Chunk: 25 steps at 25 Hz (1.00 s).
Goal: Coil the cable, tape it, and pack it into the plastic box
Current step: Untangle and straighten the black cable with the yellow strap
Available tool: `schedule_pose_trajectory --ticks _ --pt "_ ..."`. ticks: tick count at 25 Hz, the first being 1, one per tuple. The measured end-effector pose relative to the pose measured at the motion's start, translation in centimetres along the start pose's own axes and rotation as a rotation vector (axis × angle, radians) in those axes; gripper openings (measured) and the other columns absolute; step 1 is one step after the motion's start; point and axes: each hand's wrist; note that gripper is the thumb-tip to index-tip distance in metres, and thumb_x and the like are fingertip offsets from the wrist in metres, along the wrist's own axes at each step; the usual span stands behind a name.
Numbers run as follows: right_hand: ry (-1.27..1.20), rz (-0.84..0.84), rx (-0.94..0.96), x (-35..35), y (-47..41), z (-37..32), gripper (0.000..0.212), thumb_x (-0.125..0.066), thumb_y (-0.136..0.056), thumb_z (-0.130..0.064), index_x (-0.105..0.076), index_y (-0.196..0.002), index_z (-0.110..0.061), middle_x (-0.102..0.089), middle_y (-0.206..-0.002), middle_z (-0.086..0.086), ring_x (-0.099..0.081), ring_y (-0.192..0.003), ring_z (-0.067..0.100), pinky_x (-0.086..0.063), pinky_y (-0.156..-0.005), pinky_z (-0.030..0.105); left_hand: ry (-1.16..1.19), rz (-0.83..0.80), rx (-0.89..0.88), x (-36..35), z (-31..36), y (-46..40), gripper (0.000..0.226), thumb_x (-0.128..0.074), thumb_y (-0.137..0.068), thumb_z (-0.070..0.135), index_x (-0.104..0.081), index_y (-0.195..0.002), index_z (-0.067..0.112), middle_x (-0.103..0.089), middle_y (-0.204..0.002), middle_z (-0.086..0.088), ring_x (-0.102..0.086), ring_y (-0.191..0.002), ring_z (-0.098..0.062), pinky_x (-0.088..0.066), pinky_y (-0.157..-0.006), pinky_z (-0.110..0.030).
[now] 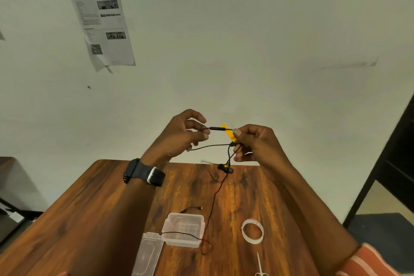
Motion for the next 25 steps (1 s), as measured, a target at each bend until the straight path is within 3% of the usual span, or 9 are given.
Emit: schedule_pose_trajectory --ticks 3,7,9,12,15,17,20,22,25 --pt "-0.269 0.0 -0.119 -0.7 0.2 0.0 0.017 -0.069 -0.09 -0.02 -0.071 -0.08 -0.007 -0.067 -0.061 0.009 -0.065 -0.046 0.02 -0.062 -0.055 0.036 -0.147 0.17 -0.175 -2.7 -0.4 1.3 0.027 -0.071 -0.081 -0.001 -0.063 -0.089 0.024 -0.065 -0.114 0.001 -0.065 -0.098 -0.012 -0.054 -0.087 -0.031" --pt "-0.427 0.038 -0.143 -1.0 0.1 0.0 0.015 -0.067 -0.09 -0.017 -0.068 -0.089 -0.003 -0.067 -0.059 0.006 -0.068 -0.048 0.018 -0.06 -0.053 0.032 -0.26 0.759 -0.483 -7.1 -2.1 5.3 0.014 -0.07 -0.085 0.018 -0.061 -0.094 0.024 -0.056 -0.089 0.009 -0.055 -0.081 -0.009 -0.043 -0.067 -0.018" --pt "-0.465 0.046 -0.159 -1.0 0.1 0.0 0.015 -0.067 -0.09 -0.017 -0.067 -0.09 -0.002 -0.066 -0.057 0.005 -0.067 -0.048 0.017 -0.06 -0.053 0.031 -0.321 0.71 -0.638 -8.5 -3.1 6.8 0.013 -0.069 -0.084 0.022 -0.067 -0.096 0.017 -0.06 -0.089 0.006 -0.057 -0.082 -0.01 -0.044 -0.067 -0.021" --pt "-0.512 0.041 -0.194 -1.2 0.2 0.0 0.016 -0.07 -0.084 -0.018 -0.069 -0.087 -0.003 -0.064 -0.056 0.006 -0.066 -0.047 0.017 -0.06 -0.053 0.032 -0.669 0.691 -0.744 -9.0 -4.4 6.6 0.025 -0.079 -0.077 0.019 -0.075 -0.1 0.009 -0.068 -0.098 -0.008 -0.061 -0.089 -0.02 -0.049 -0.074 -0.031" --pt "-0.548 0.039 -0.216 -1.3 0.2 0.0 0.017 -0.073 -0.078 -0.02 -0.072 -0.083 -0.004 -0.063 -0.055 0.006 -0.066 -0.046 0.017 -0.06 -0.053 0.033 -0.856 0.671 -0.779 -8.5 -4.8 5.4 0.008 -0.071 -0.085 0.007 -0.077 -0.09 0.007 -0.073 -0.094 -0.01 -0.067 -0.088 -0.024 -0.051 -0.072 -0.04" --pt "-0.521 0.082 -0.204 -1.2 0.1 0.2 0.015 -0.071 -0.085 -0.02 -0.075 -0.077 -0.008 -0.066 -0.057 0.006 -0.067 -0.048 0.019 -0.06 -0.053 0.032 -0.639 0.654 -0.72 -8.6 -4.8 5.3 0.007 -0.067 -0.09 0.004 -0.073 -0.092 0.004 -0.073 -0.093 -0.007 -0.068 -0.088 -0.019 -0.054 -0.073 -0.034" --pt "-0.386 0.169 -0.138 -1.1 0.2 0.9 0.021 -0.069 -0.09 -0.024 -0.077 -0.072 -0.016 -0.071 -0.065 0.005 -0.072 -0.063 0.019 -0.061 -0.059 0.033 0.0 0.689 -0.446 -9.0 -3.8 5.9 0.006 -0.065 -0.094 0.014 -0.067 -0.099 0.016 -0.074 -0.088 0.004 -0.071 -0.084 -0.01 -0.057 -0.07 -0.022" --pt "-0.268 0.242 -0.075 -1.3 0.2 1.6 0.023 -0.065 -0.093 -0.029 -0.075 -0.075 -0.019 -0.073 -0.073 0.0 -0.071 -0.079 0.015 -0.059 -0.073 0.036 0.304 0.66 -0.288 -9.1 -3.4 5.8 0.004 -0.06 -0.097 0.015 -0.063 -0.097 0.017 -0.073 -0.082 -0.001 -0.07 -0.074 -0.012 -0.056 -0.063 -0.023" --pt "-0.202 0.11 -0.11 -1.8 0.4 2.0 0.038 -0.048 -0.1 -0.043 -0.072 -0.084 -0.019 -0.078 -0.101 0.004 -0.069 -0.102 0.02 -0.046 -0.087 0.04 0.64 0.514 -0.106 -8.2 -3.0 5.3 0.006 -0.055 -0.098 0.011 -0.061 -0.096 0.011 -0.066 -0.074 -0.003 -0.063 -0.06 -0.016 -0.056 -0.055 -0.027"
Point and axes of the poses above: each hand's wrist, its own y-axis away from the middle knuckle, its own x-axis out of the back of the hand, z = x × y
